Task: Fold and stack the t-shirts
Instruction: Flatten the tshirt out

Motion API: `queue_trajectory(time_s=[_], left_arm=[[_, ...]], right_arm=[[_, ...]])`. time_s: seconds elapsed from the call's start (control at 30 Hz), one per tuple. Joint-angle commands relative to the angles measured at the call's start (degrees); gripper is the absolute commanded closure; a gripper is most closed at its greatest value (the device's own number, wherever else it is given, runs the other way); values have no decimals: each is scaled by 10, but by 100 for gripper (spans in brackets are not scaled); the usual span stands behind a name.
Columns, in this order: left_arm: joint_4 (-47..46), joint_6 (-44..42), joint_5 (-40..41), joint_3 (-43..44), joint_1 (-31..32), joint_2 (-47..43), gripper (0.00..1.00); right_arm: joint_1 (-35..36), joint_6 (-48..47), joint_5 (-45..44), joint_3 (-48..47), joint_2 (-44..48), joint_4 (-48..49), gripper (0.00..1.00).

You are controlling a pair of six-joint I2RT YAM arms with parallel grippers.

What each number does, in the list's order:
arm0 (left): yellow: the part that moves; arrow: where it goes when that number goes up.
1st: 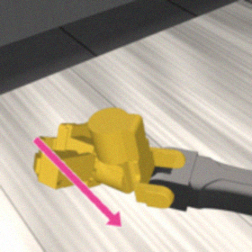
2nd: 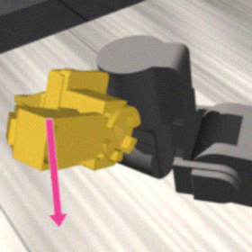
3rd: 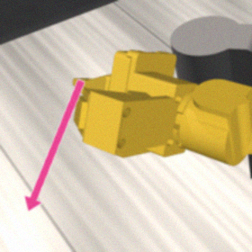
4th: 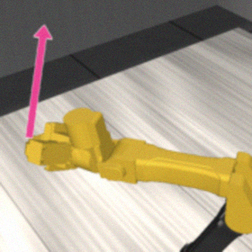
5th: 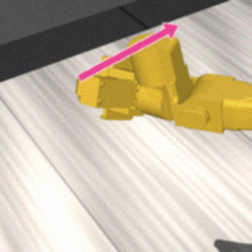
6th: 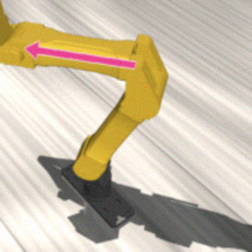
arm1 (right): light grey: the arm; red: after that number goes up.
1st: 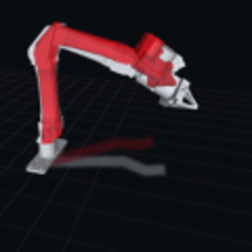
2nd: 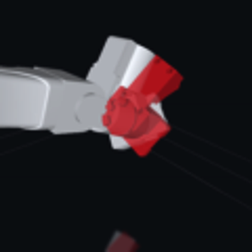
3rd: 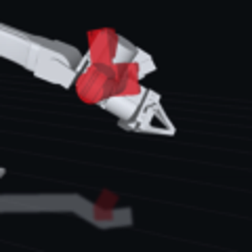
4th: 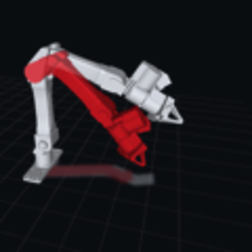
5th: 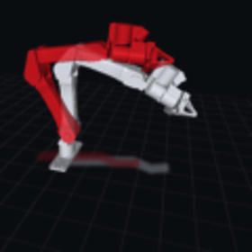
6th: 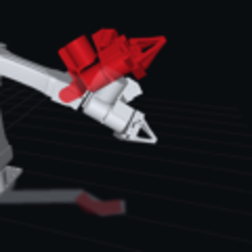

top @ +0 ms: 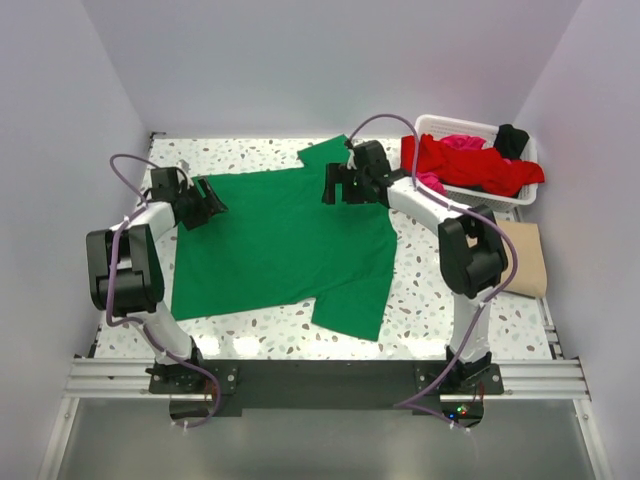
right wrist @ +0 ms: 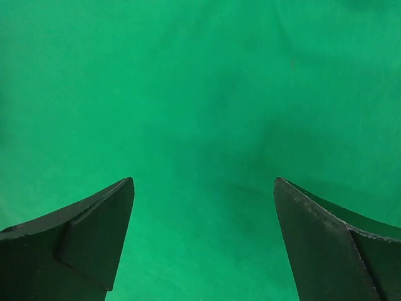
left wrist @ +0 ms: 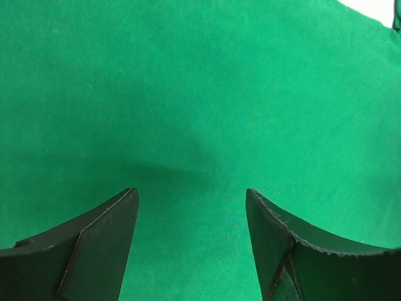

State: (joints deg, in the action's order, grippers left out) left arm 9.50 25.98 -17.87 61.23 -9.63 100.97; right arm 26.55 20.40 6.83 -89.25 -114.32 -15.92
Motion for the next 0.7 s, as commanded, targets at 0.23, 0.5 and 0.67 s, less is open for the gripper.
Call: queue_trajectory(time_s=[0.23,0.5,0.67], left_arm=[[-29,-14,7,29,-3,53,26],[-48,-20,23,49,-3,103,26],[-46,-26,27,83,-4,150,26]], right_arm=[[-7,49,32,5,-46,-24,4],[-22,80,50,-2,-91,-28,4],[-37,91,55,-29,-120,-31,4]])
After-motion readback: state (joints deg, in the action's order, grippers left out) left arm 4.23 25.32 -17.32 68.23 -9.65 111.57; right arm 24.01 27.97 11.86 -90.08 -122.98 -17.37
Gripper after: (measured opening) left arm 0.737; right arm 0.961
